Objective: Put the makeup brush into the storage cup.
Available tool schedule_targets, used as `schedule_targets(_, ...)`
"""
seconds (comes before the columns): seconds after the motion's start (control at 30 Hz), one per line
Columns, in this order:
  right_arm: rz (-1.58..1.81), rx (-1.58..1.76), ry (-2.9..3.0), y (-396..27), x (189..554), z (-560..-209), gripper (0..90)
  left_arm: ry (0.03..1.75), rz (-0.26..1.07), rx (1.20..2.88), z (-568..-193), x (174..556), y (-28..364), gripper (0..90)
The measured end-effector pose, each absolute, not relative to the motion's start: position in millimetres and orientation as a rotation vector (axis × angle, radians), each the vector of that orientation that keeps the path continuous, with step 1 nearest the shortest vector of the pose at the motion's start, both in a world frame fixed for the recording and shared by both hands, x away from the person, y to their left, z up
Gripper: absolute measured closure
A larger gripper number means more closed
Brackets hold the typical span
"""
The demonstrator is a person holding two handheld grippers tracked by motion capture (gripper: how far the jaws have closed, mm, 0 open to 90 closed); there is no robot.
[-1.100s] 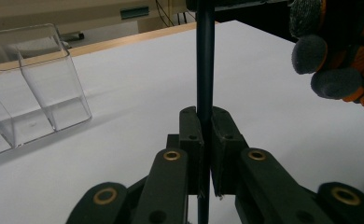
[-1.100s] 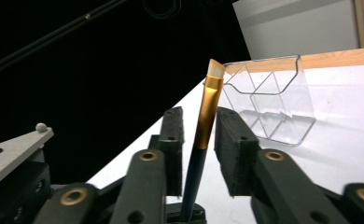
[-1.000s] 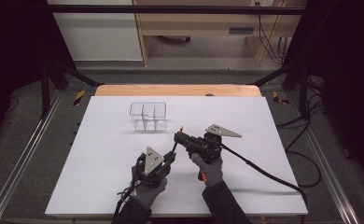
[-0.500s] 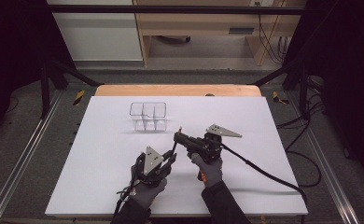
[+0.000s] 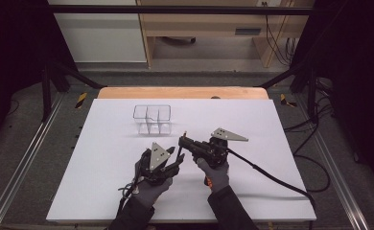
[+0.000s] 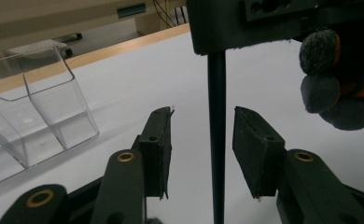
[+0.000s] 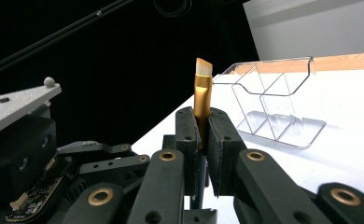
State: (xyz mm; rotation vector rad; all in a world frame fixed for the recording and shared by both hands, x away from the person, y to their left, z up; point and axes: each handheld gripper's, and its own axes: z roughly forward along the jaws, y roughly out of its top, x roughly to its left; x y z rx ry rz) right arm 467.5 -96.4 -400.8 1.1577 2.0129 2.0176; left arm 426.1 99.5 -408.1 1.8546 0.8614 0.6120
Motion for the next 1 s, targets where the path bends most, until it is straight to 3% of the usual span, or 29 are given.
schedule_targets(1.0,1.999,1.104,2.032,-98.4,464.9,-398.5,84.4,0.876,0.591,1.843,-397.9,431.9,87.2,81.4)
